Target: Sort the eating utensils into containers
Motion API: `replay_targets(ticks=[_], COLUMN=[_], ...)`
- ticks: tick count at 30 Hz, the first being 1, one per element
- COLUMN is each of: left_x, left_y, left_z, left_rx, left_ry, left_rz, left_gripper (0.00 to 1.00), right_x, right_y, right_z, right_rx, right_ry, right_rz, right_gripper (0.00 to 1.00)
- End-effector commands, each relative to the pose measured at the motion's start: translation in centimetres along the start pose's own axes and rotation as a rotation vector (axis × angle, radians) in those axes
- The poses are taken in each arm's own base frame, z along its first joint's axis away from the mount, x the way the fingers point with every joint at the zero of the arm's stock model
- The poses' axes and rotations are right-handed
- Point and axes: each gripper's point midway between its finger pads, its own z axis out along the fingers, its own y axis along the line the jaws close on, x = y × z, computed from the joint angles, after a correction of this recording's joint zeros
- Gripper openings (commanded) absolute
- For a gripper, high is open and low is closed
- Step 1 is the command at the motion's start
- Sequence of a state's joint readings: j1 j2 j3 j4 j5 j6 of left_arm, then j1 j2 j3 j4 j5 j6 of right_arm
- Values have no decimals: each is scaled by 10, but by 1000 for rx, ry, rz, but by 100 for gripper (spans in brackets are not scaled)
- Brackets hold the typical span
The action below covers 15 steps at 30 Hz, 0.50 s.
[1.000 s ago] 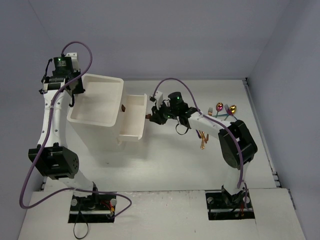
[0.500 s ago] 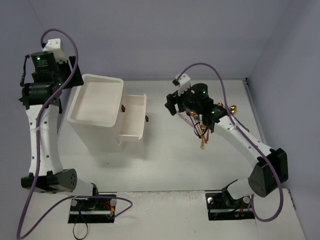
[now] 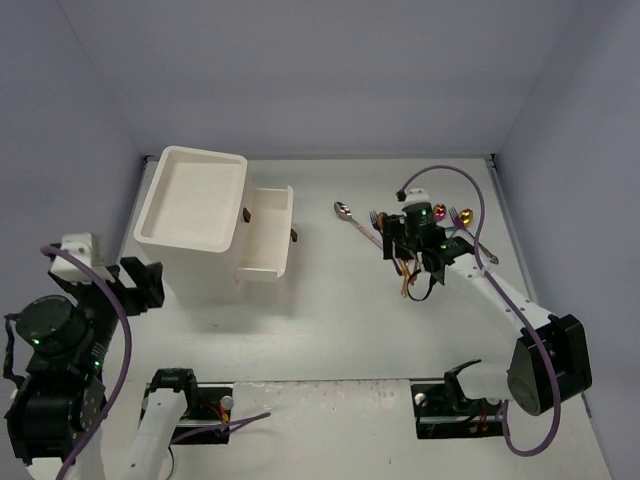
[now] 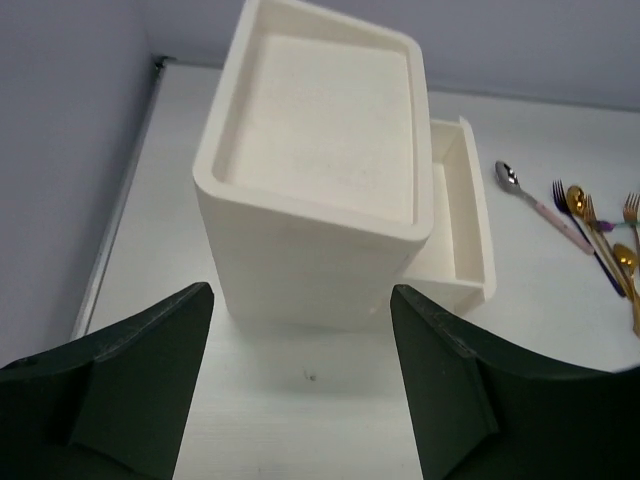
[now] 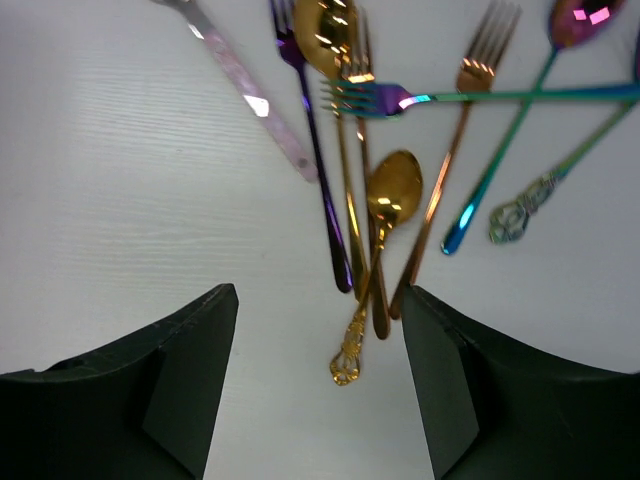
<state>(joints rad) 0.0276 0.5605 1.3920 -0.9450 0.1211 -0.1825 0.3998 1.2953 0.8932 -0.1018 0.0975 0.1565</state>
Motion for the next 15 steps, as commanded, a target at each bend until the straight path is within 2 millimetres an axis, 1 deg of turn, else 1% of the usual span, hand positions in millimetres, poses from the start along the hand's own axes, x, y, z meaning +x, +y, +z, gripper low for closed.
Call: replay_targets(ticks=[1,2,4,7,15], left_x=[64,73,77,77,77], left_y=[-1,0,-1,-1,4], left_z=[20,18,16,15,15], left_rx=[20,21,25,23,-6], left_ry=[196,206,214,209,204], left_rz=[-10,-16,-29,-30,-38], left_gripper=[69,69,69,69,69], right_x=[9,15,21,27,40], right_y=[-40,-46,-52,-58,-59], right_z=[2,6,13,23,51], right_rx=[190,211,226,238,217], right_ry=[-16,2,30,58,129], right_rz=[200,213,235,267,305], right_gripper=[61,59,56,49,42])
